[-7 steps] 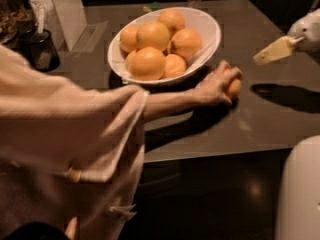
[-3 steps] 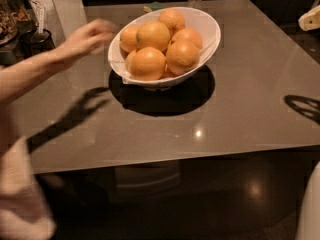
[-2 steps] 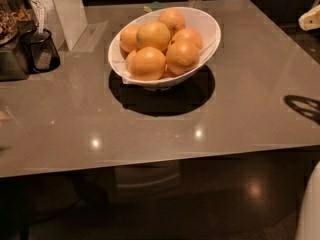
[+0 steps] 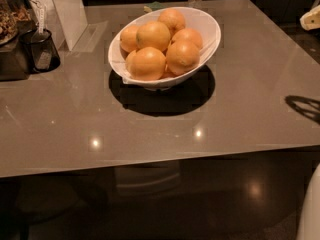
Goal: Pick orange from white bowl
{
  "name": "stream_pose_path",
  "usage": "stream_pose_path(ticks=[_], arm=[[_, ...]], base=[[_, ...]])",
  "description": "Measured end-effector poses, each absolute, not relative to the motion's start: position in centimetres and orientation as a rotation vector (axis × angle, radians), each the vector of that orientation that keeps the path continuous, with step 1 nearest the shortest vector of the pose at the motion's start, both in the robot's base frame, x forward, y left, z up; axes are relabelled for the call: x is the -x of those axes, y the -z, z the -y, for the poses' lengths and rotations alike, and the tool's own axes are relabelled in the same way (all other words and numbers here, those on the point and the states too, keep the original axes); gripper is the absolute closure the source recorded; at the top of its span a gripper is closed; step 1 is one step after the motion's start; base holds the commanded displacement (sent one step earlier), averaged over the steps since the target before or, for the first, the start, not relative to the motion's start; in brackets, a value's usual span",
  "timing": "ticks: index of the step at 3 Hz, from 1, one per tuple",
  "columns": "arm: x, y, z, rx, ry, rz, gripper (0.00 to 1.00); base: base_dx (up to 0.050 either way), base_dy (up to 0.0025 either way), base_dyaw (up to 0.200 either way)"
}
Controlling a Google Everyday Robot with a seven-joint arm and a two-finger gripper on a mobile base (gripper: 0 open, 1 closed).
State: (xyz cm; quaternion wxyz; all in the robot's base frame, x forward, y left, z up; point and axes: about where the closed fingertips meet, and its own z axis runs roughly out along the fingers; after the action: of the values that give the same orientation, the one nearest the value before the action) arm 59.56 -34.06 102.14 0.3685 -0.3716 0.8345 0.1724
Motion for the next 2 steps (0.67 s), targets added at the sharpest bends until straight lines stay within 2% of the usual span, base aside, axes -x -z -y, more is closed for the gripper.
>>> stream_pose_path(ticks=[2], arm=[[-59.56,-102.14,34.06,0.954,-0.443,-2.143,0.27]], base=[[0.0,0.0,0.0]])
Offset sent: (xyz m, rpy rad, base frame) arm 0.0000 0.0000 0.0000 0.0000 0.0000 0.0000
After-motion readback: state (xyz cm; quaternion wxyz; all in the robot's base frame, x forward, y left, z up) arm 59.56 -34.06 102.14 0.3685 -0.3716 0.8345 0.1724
